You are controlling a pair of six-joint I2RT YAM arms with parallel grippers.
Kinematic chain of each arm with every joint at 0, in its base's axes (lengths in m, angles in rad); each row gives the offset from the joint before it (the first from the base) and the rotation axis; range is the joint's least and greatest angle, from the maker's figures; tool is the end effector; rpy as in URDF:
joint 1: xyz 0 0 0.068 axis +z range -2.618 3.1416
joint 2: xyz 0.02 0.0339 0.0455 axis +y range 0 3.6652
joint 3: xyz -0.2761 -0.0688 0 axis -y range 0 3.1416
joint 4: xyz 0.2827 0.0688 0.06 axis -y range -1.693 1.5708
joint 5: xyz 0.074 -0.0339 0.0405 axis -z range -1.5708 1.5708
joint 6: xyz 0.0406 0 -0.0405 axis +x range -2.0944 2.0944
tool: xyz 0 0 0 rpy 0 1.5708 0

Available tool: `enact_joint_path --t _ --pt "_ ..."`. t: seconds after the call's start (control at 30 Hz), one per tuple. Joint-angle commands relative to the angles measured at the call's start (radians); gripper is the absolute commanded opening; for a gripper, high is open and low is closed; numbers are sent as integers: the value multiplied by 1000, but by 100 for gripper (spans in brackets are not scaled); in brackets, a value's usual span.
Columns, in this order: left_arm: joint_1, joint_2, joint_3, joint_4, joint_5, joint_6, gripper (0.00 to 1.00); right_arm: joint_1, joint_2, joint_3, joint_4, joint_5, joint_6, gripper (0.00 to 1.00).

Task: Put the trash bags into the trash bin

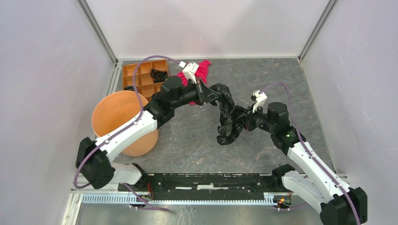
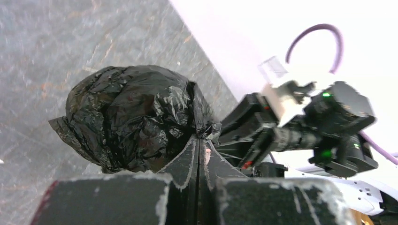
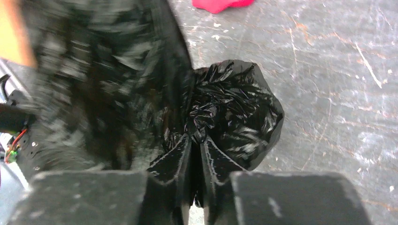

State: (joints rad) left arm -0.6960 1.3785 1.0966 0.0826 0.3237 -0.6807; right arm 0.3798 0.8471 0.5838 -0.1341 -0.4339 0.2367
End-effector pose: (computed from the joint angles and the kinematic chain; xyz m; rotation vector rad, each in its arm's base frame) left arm 0.2724 -0.2444 0.3412 0.2725 1.9272 -1.2460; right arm 0.2054 0.1004 0.2619 -0.4355 1.9750 0.8239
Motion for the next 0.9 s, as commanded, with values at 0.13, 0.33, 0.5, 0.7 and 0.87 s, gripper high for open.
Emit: enact_joint_path --t 0.13,0.33,0.5,0.7,0.87 --pt "-2 -102 -12 68 -90 148 2 2 29 75 -148 226 -59 52" --pt "-2 -114 11 35 -89 191 2 2 25 200 -240 288 -153 80" --pt "-2 -124 22 25 -87 240 2 2 66 296 -244 149 -152 82" --pt "-2 -141 31 -8 -153 262 2 4 28 299 -192 90 -98 88" --pt "-2 -138 38 -26 -183 255 2 174 46 258 -93 164 -4 97"
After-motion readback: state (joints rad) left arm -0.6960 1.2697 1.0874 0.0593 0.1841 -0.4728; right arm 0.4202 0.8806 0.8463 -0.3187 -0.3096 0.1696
